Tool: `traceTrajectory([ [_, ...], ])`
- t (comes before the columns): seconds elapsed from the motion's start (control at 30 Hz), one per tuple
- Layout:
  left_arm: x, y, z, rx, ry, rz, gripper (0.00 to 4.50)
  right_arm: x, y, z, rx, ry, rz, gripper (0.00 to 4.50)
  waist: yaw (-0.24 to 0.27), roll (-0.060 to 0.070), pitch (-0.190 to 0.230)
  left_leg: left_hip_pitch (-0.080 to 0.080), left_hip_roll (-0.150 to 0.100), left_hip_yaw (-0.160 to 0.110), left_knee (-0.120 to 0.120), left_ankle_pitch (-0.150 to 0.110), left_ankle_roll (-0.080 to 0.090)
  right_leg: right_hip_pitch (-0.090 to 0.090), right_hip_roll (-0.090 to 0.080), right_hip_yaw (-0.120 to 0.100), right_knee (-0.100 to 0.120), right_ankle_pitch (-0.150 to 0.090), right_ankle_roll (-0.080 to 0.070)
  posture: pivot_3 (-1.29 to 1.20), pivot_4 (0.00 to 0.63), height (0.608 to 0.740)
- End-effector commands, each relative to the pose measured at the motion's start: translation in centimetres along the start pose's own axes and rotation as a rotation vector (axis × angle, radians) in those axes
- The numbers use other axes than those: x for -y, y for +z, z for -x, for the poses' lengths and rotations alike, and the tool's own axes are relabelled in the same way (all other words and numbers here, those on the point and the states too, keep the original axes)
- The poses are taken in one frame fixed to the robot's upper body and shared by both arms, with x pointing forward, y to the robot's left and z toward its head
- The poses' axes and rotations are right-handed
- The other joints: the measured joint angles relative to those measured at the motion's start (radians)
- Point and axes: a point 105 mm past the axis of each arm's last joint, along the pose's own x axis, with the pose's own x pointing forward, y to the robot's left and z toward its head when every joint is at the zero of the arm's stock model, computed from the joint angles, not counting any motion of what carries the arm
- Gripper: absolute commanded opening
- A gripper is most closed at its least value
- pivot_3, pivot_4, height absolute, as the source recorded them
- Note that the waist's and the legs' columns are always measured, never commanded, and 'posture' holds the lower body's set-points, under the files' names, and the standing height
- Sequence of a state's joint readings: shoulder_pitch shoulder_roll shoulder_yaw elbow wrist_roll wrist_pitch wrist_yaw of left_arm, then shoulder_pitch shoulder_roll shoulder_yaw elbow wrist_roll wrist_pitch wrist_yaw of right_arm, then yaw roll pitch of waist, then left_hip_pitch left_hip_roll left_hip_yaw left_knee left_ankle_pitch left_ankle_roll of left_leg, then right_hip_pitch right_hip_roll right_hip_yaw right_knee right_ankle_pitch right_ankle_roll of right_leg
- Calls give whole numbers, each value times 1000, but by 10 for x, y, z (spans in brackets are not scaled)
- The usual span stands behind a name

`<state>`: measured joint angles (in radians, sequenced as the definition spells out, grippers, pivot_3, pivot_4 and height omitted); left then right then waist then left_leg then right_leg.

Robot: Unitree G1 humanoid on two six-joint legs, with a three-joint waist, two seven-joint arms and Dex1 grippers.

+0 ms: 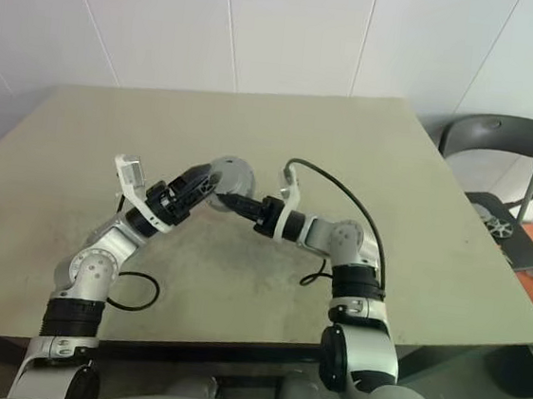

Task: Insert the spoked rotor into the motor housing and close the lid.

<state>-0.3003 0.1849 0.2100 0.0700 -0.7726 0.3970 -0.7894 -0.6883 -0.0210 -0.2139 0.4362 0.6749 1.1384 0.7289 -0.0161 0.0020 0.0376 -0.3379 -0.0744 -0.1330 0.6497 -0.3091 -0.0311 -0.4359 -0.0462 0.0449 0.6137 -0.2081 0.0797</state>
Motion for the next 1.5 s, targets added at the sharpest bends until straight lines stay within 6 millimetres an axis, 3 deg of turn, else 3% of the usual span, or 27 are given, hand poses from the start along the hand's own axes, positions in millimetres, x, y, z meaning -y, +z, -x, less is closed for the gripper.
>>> traceTrajectory([
  [0.03,-14,20,-1,74,75,-48,4474,-38,23,-6,68,169,87,1839,0,0,0,0,0,0,0,0,0,0,0,0,0,0,0,0,0,740],
  [0.13,-23,26,0,108,128,-56,4474,-40,24,-6,76,181,95,1839,0,0,0,0,0,0,0,0,0,0,0,0,0,0,0,0,0,740],
  [0.3,-24,18,-2,74,119,-16,4474,-43,26,-5,93,201,105,1839,0,0,0,0,0,0,0,0,0,0,0,0,0,0,0,0,0,740],
  [0.53,11,-23,-1,-123,-78,53,4474,-42,25,-5,89,195,107,1839,-4,0,0,0,0,1,0,0,0,0,0,0,0,0,0,0,0,740],
  [0.87,-13,12,-1,96,31,133,4474,-41,22,-6,77,193,113,1839,-2,0,0,1,0,1,2,0,0,1,1,1,1,1,-1,0,0,740],
  [1.03,-10,7,-2,83,15,168,4474,-40,21,-7,73,191,112,1839,-1,0,0,0,0,1,2,0,0,1,0,1,0,1,-1,0,0,740],
  [1.17,-2,-12,-2,-1,-17,206,4474,-41,20,-8,67,197,116,1839,-1,0,0,0,0,1,2,0,0,1,0,1,1,1,0,0,0,740],
  [1.5,-9,0,-2,106,-4,281,4474,-53,10,-6,28,262,146,1839,-3,0,0,1,0,1,2,0,0,1,0,1,1,1,0,0,0,740],
])
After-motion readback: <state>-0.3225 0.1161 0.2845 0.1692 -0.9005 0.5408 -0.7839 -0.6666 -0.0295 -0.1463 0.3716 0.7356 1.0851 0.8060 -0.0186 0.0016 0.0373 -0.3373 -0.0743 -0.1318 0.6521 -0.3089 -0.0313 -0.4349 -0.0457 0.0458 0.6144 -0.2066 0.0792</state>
